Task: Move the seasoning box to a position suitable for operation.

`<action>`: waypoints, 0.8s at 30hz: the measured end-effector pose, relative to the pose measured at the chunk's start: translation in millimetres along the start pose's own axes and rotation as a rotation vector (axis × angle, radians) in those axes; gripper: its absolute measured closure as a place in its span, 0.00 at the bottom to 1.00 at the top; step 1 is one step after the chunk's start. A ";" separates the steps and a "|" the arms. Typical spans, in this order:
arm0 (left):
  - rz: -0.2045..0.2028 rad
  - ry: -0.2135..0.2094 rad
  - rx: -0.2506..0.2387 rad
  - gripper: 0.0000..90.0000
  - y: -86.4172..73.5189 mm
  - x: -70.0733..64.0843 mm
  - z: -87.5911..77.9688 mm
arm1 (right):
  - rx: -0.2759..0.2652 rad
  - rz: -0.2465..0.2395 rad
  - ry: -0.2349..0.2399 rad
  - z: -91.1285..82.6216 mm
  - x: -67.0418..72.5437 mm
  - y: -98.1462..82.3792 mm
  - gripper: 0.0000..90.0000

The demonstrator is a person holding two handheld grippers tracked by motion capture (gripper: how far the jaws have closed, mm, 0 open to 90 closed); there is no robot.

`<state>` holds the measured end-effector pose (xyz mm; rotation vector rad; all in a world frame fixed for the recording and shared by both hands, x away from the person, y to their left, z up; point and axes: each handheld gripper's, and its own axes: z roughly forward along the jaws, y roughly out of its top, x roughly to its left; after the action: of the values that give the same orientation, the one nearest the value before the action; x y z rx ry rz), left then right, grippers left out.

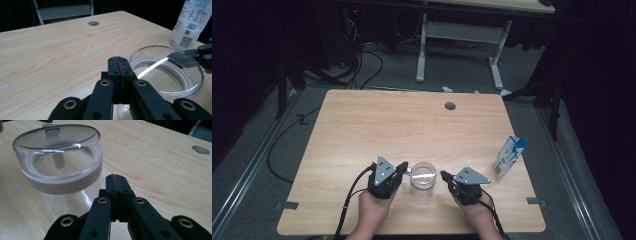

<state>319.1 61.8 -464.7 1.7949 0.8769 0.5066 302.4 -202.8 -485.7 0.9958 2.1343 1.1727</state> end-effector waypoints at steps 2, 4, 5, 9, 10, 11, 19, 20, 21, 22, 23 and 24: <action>0.000 0.000 0.000 1.00 0.0 0.1 0.0 | -0.002 -0.002 0.000 -0.7 0.4 0.7 1.00; 0.000 -0.001 0.000 1.00 -0.1 0.1 0.0 | -0.006 -0.003 0.000 -1.4 0.8 1.4 1.00; 0.000 -0.001 -0.001 1.00 -0.1 0.1 0.0 | -0.008 -0.003 0.002 -1.5 1.1 1.6 1.00; 0.001 0.001 -0.001 1.00 -0.3 0.2 0.1 | -0.009 -0.010 0.001 -2.6 2.0 2.4 1.00; 0.001 0.001 0.001 1.00 -0.4 0.3 0.1 | -0.011 -0.010 0.002 -2.7 2.1 2.5 1.00; 0.001 0.001 0.001 1.00 -0.4 0.3 0.1 | -0.011 -0.010 0.002 -2.7 2.1 2.5 1.00; -0.008 0.001 0.010 1.00 -2.2 1.9 1.3 | -0.029 -0.017 0.006 -5.8 4.6 5.6 1.00; -0.008 0.000 0.009 1.00 -2.2 1.9 1.4 | -0.030 -0.017 0.006 -6.7 5.5 6.3 1.00; -0.008 0.000 0.009 1.00 -2.2 2.0 1.4 | -0.036 -0.021 0.009 -7.3 6.4 7.1 1.00; -0.009 -0.001 0.008 1.00 -2.3 2.1 1.6 | -0.041 -0.022 0.008 -8.2 7.5 8.0 1.00; -0.009 -0.001 0.008 1.00 -2.3 2.1 1.6 | -0.041 -0.022 0.008 -8.2 7.5 8.0 1.00; -0.009 -0.001 0.007 1.00 -2.3 2.3 1.8 | -0.052 -0.027 0.016 -10.6 10.2 10.3 1.00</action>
<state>321.1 62.9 -467.7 1.7968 0.8872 0.4971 292.4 -196.2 -472.4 0.9351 2.1122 1.2210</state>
